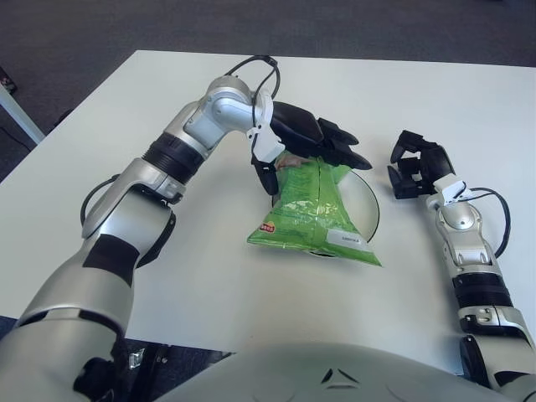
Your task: Put the snack into the plate.
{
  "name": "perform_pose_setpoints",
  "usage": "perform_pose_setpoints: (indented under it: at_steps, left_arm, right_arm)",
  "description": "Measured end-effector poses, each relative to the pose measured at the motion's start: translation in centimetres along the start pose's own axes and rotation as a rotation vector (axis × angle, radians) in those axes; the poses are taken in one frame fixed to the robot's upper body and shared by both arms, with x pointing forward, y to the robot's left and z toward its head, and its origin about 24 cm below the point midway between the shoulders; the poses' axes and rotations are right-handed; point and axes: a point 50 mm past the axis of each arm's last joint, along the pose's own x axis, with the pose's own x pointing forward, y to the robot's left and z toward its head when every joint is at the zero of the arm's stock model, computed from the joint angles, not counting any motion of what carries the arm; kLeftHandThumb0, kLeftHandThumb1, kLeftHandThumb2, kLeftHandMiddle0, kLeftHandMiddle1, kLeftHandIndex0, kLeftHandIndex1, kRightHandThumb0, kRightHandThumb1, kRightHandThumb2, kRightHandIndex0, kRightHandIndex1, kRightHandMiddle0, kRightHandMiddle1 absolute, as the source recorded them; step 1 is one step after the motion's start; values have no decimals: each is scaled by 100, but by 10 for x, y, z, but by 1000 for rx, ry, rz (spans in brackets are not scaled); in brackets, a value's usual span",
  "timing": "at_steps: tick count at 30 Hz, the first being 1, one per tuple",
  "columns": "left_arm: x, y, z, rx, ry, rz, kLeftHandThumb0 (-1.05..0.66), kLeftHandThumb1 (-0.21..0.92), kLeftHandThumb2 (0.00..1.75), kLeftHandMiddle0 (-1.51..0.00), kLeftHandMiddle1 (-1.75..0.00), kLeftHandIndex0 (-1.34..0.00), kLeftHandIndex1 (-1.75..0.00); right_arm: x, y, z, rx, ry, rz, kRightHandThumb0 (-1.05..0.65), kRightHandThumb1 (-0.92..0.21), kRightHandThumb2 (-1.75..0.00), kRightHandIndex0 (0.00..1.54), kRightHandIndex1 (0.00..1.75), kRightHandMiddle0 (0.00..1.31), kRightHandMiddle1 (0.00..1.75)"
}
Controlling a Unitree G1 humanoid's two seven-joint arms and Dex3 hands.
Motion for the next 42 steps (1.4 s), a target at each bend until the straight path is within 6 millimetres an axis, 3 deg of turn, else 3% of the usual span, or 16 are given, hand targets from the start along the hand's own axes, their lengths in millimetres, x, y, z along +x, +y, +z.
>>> perform_pose_setpoints:
  at_steps: [11,19,22,31,42]
  left_arm:
    - [0,5,5,130,80,-23,-15,33,115,0,0,0,-1]
    - [-6,8,9,186,121,79,-18,39,118,0,0,0,0]
    - [-12,5,9,203,153,120,-25,46,110,0,0,0,0]
    - [-28,-3,-7,212,339,161,-27,51,105,0,0,0,0]
    - [-53,-10,-32,272,530,201,-43,53,92,0,0,0,0]
  right_arm:
    - [0,0,0,2,10,1,-50,-27,-138,137,175,66,175]
    - [0,1,2,-19,5,-11,-51,-27,-138,136,175,66,175]
    - [0,1,2,-18,12,-9,-51,-26,-138,135,175,66,175]
    - [0,1,2,-16,13,-16,-52,-23,-143,136,175,69,175]
    - [-1,2,2,-12,35,-6,-51,-25,-140,135,175,67,175]
